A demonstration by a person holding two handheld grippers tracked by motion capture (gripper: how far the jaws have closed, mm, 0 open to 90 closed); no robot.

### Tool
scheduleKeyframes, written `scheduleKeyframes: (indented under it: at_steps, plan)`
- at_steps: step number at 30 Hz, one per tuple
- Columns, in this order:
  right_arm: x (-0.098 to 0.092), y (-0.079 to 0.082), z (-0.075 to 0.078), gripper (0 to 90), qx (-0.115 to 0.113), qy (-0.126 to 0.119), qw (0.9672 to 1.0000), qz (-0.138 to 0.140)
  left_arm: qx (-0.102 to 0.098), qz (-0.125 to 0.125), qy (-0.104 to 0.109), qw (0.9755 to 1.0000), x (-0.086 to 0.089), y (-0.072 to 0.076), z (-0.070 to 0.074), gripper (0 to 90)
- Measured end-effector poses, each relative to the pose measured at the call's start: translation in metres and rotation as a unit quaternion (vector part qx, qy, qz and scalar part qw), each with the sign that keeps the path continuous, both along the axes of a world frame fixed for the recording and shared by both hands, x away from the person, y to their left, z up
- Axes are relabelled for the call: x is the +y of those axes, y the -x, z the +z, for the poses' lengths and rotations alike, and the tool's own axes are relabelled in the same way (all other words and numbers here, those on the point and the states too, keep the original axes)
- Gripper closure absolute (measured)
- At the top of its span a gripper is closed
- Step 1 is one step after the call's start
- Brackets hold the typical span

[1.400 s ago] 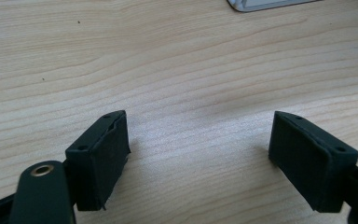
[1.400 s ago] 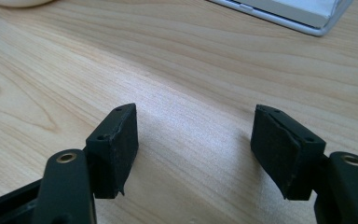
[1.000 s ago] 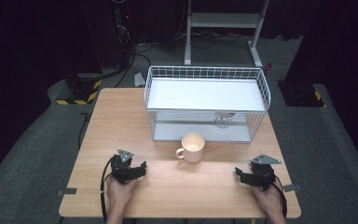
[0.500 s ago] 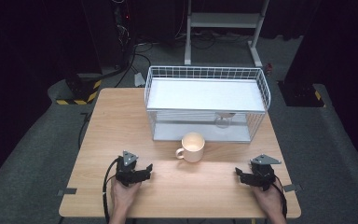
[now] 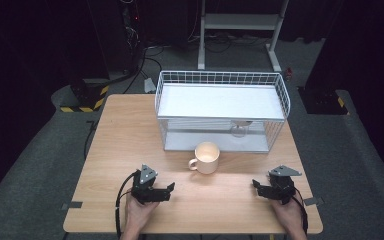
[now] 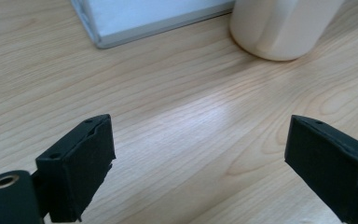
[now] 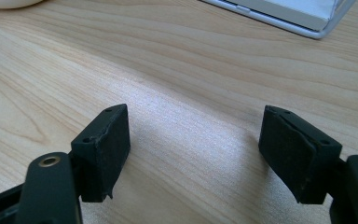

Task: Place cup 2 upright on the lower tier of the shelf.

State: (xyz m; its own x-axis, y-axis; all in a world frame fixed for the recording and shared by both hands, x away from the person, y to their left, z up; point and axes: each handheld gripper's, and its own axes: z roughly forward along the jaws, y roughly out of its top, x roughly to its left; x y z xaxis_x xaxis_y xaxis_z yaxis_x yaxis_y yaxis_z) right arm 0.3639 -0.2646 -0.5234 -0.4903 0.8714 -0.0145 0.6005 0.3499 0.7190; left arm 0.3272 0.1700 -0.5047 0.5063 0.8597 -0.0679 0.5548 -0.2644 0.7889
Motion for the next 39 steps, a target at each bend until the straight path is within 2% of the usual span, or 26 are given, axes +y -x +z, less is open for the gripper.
scheduleKeyframes:
  at_steps: [6,9,12,20,24,25,27,36,39]
  plan:
    - [0.0,0.0,0.0,24.9,-0.001,0.0,1.0,0.0,-0.009,-0.032,0.003,0.9994,-0.018,0.001,0.003,5.5]
    - [0.0,0.0,0.0,24.9,0.0,0.0,1.0,0.0,-0.005,-0.042,0.007,0.9991,-0.026,-0.001,0.004,5.0]
    - [0.0,0.0,0.0,24.9,0.0,0.0,1.0,-0.001,-0.003,-0.053,0.0,0.9986,-0.034,-0.002,0.006,4.2]
    - [0.0,0.0,0.0,24.9,0.0,0.0,1.0,-0.001,0.003,-0.074,-0.001,0.9972,-0.052,-0.008,0.009,2.3]
    - [0.0,0.0,0.0,24.9,0.0,0.0,1.0,-0.001,-0.002,-0.079,-0.015,0.9968,-0.059,-0.012,0.011,0.5]
    - [0.0,0.001,0.0,24.9,0.0,0.0,1.0,-0.001,-0.016,-0.075,-0.026,0.9967,-0.063,-0.014,0.012,0.3]
    - [0.0,0.001,0.0,24.9,0.0,0.0,1.0,-0.001,-0.021,-0.071,-0.017,0.9971,-0.065,-0.017,0.011,0.3]
    - [0.0,0.001,0.0,24.9,-0.001,0.0,1.0,-0.001,-0.014,-0.069,-0.013,0.9974,-0.076,-0.036,0.015,0.3]
    - [0.0,0.001,0.0,24.9,-0.001,0.0,1.0,-0.001,-0.013,-0.074,-0.027,0.9968,-0.08,-0.042,0.014,0.3]
